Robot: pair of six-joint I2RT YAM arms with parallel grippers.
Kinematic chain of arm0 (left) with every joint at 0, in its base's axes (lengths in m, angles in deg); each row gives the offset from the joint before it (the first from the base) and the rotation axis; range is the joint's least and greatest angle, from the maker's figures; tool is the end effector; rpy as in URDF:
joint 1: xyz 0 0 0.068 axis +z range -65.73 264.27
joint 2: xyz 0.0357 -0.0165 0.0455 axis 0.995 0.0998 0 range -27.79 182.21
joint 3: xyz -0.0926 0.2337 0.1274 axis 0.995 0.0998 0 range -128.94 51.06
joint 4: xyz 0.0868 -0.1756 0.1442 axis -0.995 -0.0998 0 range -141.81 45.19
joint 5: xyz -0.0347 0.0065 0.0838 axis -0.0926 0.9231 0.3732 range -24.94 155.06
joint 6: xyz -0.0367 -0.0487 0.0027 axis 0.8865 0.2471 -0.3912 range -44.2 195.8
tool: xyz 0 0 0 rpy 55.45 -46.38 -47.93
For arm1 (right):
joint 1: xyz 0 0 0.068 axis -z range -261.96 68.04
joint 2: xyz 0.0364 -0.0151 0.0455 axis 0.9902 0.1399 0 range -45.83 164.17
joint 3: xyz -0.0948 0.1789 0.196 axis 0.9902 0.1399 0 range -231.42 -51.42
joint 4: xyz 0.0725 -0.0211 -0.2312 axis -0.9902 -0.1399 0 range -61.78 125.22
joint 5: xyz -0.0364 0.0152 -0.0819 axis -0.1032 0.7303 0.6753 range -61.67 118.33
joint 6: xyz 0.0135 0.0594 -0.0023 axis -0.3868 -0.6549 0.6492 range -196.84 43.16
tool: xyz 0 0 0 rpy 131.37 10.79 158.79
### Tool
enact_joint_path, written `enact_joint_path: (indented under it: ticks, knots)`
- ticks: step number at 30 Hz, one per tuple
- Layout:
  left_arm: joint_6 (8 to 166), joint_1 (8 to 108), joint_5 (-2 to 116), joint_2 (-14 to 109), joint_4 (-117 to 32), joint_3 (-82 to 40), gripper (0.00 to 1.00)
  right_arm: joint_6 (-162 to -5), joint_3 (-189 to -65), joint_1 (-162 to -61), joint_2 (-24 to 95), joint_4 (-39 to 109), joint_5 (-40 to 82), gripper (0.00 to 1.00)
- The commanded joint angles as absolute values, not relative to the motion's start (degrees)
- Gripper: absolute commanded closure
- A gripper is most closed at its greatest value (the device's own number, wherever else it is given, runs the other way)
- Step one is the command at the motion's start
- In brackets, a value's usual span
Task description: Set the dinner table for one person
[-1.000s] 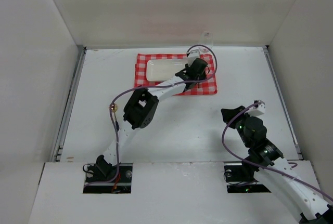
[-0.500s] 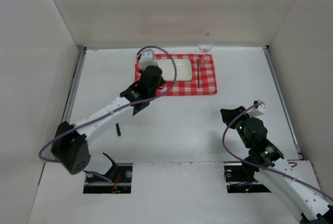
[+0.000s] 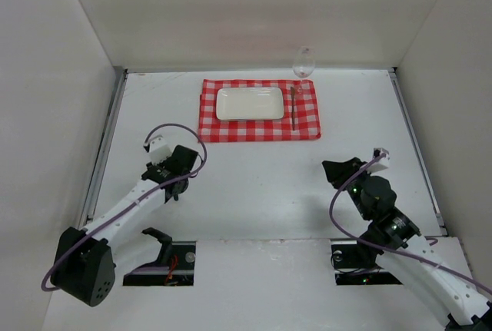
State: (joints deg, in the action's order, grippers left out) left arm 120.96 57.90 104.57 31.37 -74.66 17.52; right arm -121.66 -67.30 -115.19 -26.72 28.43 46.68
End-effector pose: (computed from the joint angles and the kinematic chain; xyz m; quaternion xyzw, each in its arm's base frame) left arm 0.1661 -0.0499 0.2147 -0.2457 0.8703 0.0986 0.4153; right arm 0.0964 0.0460 0.2297 0.1783 0.7422 0.3045 0.5698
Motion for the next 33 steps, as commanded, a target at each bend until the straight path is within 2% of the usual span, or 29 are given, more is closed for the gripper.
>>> enact_joint_path:
  ticks: [1,6,13,18,23,28,33]
  knots:
    - [123.9,59.6,103.7,33.1,-74.8,19.1,0.69,-121.0,-66.5,-116.0,-27.6,31.8,46.3,0.71]
    - [121.9,61.6,98.2,36.0,-66.3,21.8,0.71,-121.0,-66.4,-116.2,-27.7,31.9,46.3,0.7]
    - [122.3,62.3,95.8,38.5,-63.2,24.3,0.73,-120.9,-66.4,-116.3,-27.4,32.1,46.3,0.7]
    - [122.5,62.5,93.6,38.9,-61.1,26.5,0.81,-120.9,-66.3,-116.3,-27.6,32.1,46.3,0.7]
    - [121.0,61.6,93.2,36.4,-60.0,26.4,0.96,-121.1,-66.2,-116.2,-27.7,32.1,46.4,0.7]
    - [114.0,59.7,93.5,29.6,-55.9,21.0,0.98,-121.1,-66.4,-116.3,-26.4,32.3,46.5,0.7]
    - [103.8,58.2,90.6,33.8,-45.8,12.1,0.98,-121.1,-66.3,-116.3,-26.1,32.7,46.5,0.7]
